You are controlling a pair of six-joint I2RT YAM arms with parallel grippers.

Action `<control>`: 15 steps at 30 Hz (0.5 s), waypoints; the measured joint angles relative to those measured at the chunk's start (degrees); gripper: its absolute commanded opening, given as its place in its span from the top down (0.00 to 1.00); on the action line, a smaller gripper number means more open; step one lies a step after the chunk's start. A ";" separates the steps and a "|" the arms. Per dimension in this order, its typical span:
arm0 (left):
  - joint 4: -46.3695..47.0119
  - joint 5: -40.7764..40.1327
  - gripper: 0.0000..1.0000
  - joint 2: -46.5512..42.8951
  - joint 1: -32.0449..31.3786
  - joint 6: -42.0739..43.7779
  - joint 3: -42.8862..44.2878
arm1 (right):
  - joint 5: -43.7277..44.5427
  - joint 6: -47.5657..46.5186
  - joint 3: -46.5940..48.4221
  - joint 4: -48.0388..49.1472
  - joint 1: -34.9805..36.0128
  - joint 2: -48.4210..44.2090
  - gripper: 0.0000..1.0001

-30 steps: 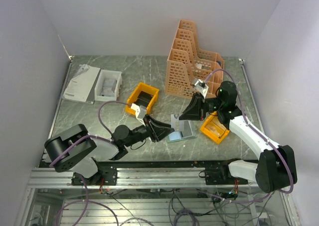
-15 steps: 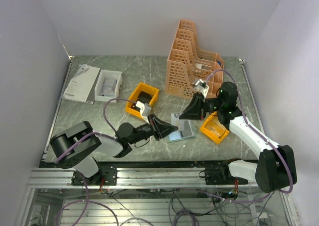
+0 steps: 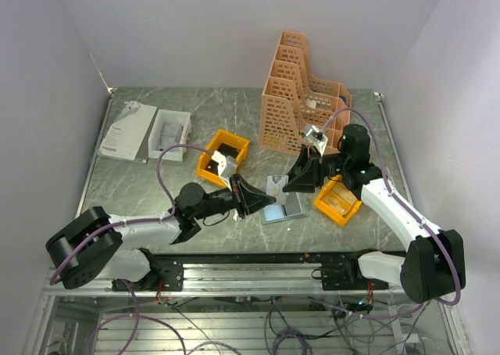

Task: Put the credit cards into the card holder
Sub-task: Pick up the credit card from the storage box.

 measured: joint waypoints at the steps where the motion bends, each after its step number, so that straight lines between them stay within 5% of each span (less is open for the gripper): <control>1: -1.84 0.85 0.93 -0.46 0.33 0.35 0.59 | -0.24 0.00 0.00 0.00 -0.02 0.00 0.64; 15: -13.51 6.62 0.93 -1.60 2.54 2.99 3.48 | -0.39 0.37 0.00 -0.20 -0.04 0.00 0.69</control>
